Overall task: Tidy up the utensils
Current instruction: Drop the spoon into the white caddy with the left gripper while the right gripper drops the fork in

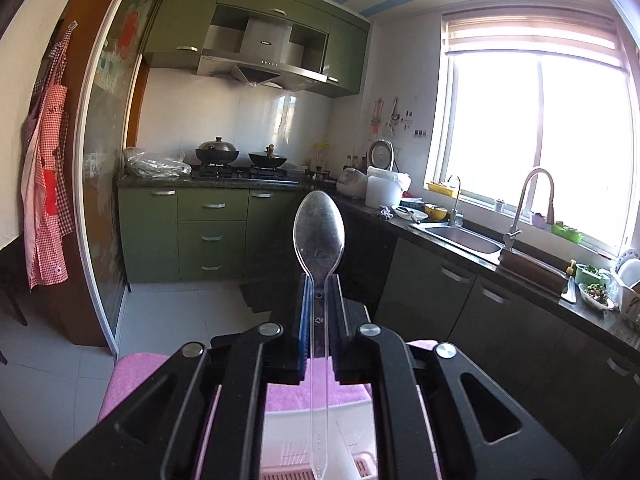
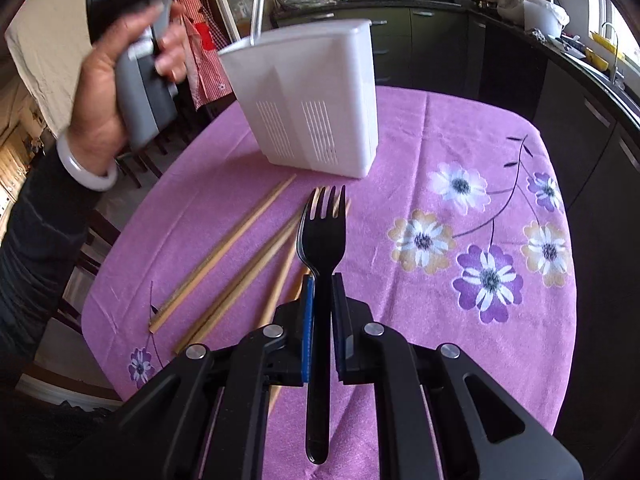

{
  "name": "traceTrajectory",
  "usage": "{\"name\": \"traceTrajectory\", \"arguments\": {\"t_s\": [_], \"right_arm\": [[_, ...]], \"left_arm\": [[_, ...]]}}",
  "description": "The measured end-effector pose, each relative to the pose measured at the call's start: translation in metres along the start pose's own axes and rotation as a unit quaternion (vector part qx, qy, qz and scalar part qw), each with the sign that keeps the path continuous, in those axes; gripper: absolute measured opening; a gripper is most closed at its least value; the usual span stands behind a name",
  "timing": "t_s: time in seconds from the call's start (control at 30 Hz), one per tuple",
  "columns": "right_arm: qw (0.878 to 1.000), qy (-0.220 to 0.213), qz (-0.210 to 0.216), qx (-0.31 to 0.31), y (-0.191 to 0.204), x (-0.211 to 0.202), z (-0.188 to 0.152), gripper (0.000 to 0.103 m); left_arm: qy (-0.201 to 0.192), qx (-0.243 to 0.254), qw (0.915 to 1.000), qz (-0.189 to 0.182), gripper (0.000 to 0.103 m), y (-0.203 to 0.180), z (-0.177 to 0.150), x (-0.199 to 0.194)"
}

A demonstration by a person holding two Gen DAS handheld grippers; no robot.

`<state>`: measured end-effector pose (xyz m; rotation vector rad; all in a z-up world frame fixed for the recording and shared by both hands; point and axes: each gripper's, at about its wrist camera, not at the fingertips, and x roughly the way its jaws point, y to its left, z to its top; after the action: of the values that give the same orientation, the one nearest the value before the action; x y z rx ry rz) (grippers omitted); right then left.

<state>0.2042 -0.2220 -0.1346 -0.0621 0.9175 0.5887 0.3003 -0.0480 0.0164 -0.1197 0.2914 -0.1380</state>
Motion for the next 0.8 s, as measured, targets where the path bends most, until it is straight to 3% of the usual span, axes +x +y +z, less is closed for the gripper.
{"name": "traceTrajectory", "arguments": {"t_s": [0.2,0.27,0.33,0.53,0.6,0.7,0.8], "right_arm": [[0.997,-0.075,0.005,-0.009,0.007,-0.036,0.050,0.009],[0.994,-0.106,0.004,-0.010,0.009,-0.048,0.072,0.009],[0.991,-0.135,0.004,-0.009,0.012,-0.056,0.094,0.009],[0.974,-0.226,-0.003,0.000,0.021,-0.053,0.168,0.009],[0.965,-0.259,-0.032,-0.004,0.026,-0.046,0.190,0.009],[0.957,-0.284,-0.063,-0.001,0.025,-0.022,0.212,0.009],[0.957,-0.281,-0.072,0.012,0.017,0.008,0.220,0.009]], "left_arm": [[0.029,0.029,0.9992,0.005,0.009,-0.001,-0.028,-0.008],[0.042,0.034,0.9985,0.008,0.019,0.001,-0.031,-0.012],[0.051,0.033,0.9981,0.007,0.044,0.005,-0.035,-0.018],[0.073,0.028,0.9969,0.008,0.046,0.020,-0.043,-0.055],[0.081,0.025,0.9964,0.006,0.047,0.026,-0.046,-0.072],[0.094,0.021,0.9953,-0.002,0.050,0.034,-0.053,-0.096],[0.101,0.025,0.9945,-0.002,0.052,0.041,-0.059,-0.115]]}}
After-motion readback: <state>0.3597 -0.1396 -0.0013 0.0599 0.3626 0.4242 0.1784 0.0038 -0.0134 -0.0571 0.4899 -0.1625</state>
